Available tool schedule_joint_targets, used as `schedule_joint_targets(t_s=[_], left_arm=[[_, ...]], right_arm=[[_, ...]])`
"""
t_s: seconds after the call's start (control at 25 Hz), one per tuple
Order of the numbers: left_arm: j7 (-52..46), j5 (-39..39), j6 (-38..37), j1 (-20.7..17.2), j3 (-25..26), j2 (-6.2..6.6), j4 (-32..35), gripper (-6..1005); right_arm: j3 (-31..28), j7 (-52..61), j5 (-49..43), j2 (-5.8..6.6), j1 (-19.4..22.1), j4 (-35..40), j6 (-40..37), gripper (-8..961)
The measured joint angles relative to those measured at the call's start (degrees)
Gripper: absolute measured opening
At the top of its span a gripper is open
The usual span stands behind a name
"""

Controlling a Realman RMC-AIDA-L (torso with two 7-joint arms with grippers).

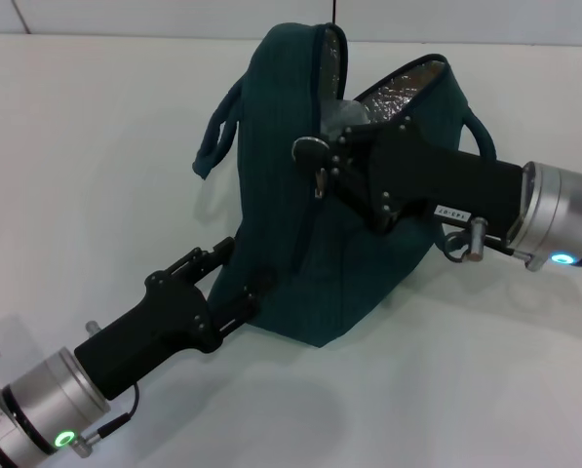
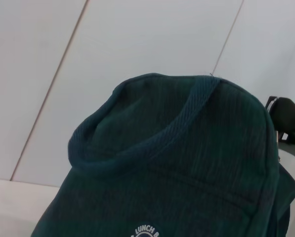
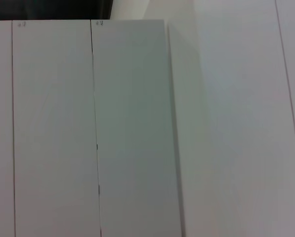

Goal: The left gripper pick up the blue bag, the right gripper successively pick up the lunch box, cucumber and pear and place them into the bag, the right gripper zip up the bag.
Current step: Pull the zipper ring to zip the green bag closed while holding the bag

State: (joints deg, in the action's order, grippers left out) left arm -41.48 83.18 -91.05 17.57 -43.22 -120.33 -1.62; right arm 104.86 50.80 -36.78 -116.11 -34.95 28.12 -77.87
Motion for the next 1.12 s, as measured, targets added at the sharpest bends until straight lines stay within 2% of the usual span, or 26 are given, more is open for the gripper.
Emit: schedule_joint_targets(t_s=[0.2,0.28,0.72,0.96,1.12], left_arm=[[1.8,-0.1,0.1,0.2,0.2,0.09,0.3,694],[2.1,-0.4,0.4,0.3,0.2,0.09,0.4,455],[5.0,0.3,4.5,1.7,-0.6,0.05,0.1,240],[6.6,0.6,5.3,2.0,-3.2,-0.06,0.0,116],[7.9,1.0,5.3,1.7,-4.5,0.06,0.0,78]], right_arm=[[-0.2,0.0,0.2,0.09,0.0,0.0,-0.3,16],[-0.2,0.1,0.3,0.06,0.1,0.0,-0.3,16],[-3.3,0.6,3.2,0.03,1.1,0.0,0.2,16],[-4.4,0.3,4.9,0.0,1.2,-0.7,0.4,16],[-5.2,0.3,5.9,-0.03,1.3,-1.4,1.3,16]])
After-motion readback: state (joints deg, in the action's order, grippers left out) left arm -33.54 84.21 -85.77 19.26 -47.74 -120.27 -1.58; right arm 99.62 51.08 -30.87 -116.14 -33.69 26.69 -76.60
